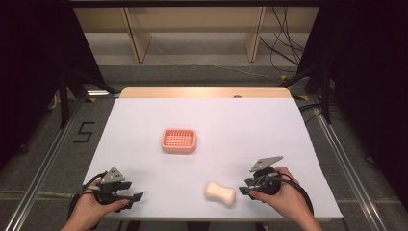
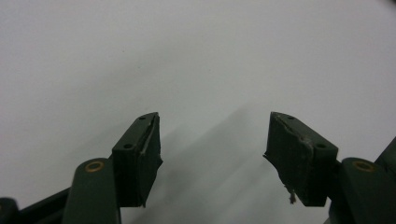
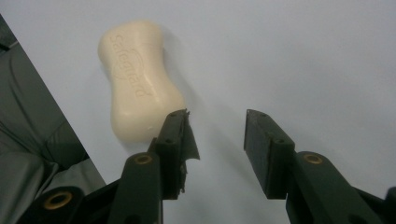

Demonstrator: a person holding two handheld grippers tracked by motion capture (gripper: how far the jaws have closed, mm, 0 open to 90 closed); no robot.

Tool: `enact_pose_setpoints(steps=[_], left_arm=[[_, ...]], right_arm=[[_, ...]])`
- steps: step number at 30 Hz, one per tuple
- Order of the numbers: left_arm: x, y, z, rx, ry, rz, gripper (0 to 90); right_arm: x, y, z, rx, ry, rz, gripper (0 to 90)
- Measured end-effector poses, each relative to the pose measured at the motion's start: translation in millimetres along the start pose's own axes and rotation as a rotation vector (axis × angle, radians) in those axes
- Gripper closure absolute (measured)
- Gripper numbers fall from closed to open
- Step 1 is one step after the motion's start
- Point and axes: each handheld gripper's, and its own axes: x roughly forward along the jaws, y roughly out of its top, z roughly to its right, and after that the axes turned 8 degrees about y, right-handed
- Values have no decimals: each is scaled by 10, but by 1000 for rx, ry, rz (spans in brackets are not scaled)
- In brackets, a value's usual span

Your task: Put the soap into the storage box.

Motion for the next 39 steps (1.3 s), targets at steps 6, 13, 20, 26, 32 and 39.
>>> enact_pose_setpoints(steps=[6, 13, 20, 26, 32, 39], left_arm=[[24, 10, 17, 16, 1, -2, 350], [33, 2, 36, 15, -12, 1, 350], [32, 11, 38, 23, -12, 2, 351], [25, 9, 27, 22, -20, -3, 350], [33, 7, 34, 14, -16, -5, 349], [32, 8, 34, 21, -17, 3, 348]], right_arm=[[13, 71, -65, -126, -15, -26, 548], [-3, 210, -204, -180, 28, -129, 477], [66, 399, -294, -230, 30, -278, 487], [145, 530, -335, -268, 21, -336, 466], [256, 609, -409, -287, 45, -390, 442], [362, 706, -430, -310, 24, -433, 419]])
